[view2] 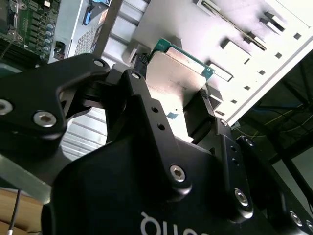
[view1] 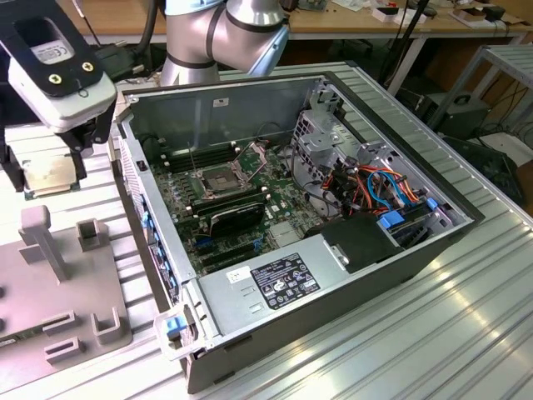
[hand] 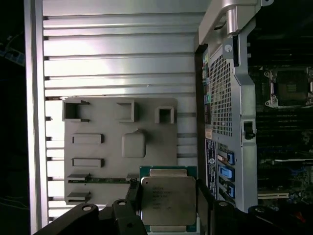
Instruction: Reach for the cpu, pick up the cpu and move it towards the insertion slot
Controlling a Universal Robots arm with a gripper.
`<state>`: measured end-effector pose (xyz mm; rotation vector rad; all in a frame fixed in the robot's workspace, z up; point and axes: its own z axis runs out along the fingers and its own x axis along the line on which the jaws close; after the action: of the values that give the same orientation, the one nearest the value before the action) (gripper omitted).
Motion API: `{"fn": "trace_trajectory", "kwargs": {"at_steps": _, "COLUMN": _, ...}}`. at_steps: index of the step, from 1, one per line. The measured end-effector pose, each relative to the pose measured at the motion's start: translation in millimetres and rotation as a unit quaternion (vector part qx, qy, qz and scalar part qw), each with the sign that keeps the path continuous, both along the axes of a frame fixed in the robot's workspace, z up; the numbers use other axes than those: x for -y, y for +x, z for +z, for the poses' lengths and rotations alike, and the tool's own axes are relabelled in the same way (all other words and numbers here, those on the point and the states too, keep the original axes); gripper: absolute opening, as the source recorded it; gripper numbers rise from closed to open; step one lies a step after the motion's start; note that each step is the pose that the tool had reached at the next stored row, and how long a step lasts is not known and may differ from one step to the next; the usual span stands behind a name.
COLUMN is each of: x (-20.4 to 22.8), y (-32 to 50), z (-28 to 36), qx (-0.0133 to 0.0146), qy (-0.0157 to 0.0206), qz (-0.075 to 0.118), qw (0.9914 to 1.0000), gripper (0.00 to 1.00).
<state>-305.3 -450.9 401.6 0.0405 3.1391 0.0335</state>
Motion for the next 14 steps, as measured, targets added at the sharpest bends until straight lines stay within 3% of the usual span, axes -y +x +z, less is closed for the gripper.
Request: {"fn": "trace_trajectory", "kwargs": {"at_steps": 14, "x": 0.0, "y": 36.8, "z": -0.1, "qx": 0.0000, "qy": 0.0000, "qz": 0.000, "qw": 1.00000, "gripper": 0.55}}
